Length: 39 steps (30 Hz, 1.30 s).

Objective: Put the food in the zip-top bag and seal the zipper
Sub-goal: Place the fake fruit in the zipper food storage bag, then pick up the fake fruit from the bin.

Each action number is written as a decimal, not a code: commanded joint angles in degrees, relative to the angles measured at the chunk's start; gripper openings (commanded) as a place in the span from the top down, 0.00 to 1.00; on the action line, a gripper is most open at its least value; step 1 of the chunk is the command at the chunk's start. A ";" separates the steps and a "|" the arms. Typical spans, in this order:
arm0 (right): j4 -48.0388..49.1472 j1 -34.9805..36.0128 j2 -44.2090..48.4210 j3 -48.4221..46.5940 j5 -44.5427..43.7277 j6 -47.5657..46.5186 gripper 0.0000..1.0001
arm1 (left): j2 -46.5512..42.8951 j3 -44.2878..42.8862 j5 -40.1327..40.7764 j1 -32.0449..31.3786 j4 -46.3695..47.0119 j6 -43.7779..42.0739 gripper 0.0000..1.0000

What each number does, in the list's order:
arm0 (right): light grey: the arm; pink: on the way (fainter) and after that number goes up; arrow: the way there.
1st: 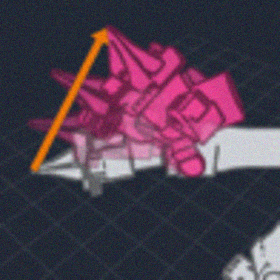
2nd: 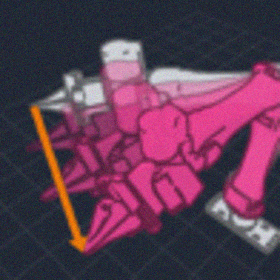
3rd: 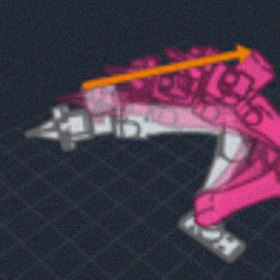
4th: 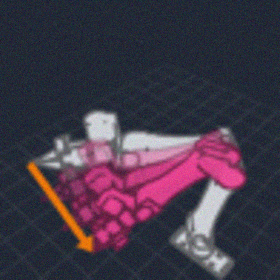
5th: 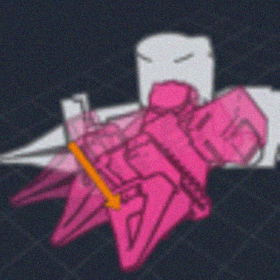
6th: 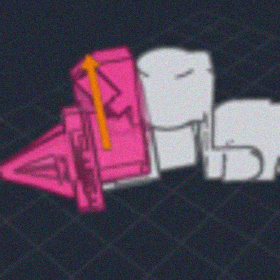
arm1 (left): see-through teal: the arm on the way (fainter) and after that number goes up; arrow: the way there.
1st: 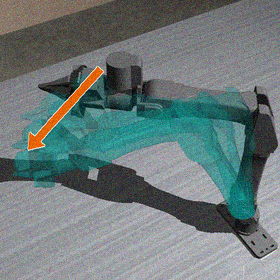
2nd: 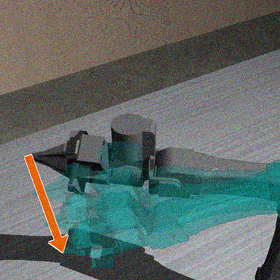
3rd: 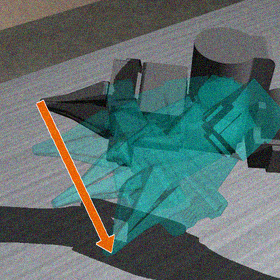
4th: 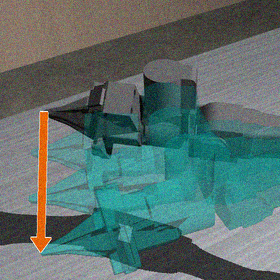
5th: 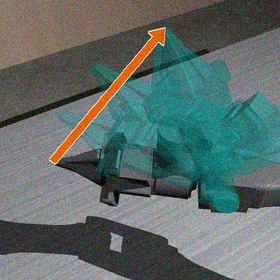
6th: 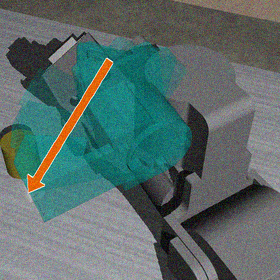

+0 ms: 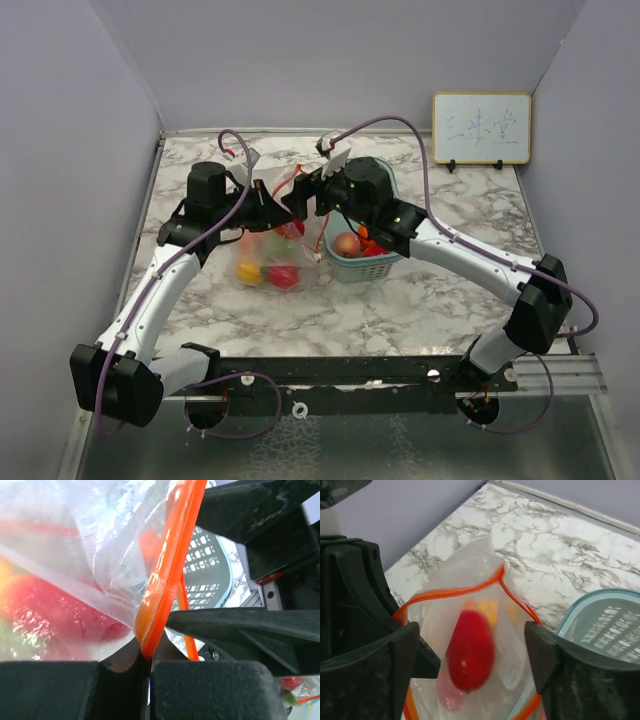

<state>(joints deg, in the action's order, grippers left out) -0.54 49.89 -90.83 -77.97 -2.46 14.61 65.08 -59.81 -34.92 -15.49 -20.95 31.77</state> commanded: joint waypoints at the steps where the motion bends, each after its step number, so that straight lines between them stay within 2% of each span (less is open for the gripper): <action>1: -3.10 -0.23 7.54 2.25 -6.09 -2.91 0.06 | 0.60 0.61 0.31 0.04 1.70 -0.62 1.00; 3: -5.80 -0.23 11.04 3.58 -8.67 -2.72 0.02 | 1.10 0.77 1.53 0.04 0.89 -1.95 1.00; 7: -20.76 -0.74 11.85 0.82 -16.96 0.61 0.03 | 1.17 0.59 4.06 0.10 -0.26 -3.60 1.00; 14: -31.95 -5.31 7.79 2.97 -18.81 6.68 0.12 | 0.31 0.12 6.55 0.14 -1.70 -5.92 1.00; 19: -35.08 -9.45 0.49 2.97 -15.67 7.40 0.11 | -0.84 0.26 6.21 0.11 -1.77 -6.36 1.00; 26: -34.96 -10.42 -9.94 2.57 -17.97 7.16 0.06 | -1.81 0.08 5.48 0.13 -1.30 -6.62 1.00; 39: -33.92 -11.08 -24.34 -0.19 -18.53 7.75 0.09 | -2.28 -0.24 5.20 0.16 -2.66 -8.04 1.00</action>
<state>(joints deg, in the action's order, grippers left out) -29.32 38.68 -109.51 -80.09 -20.93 22.28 64.18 -59.42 -29.93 -15.49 -22.81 25.30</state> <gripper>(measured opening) 0.930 0.010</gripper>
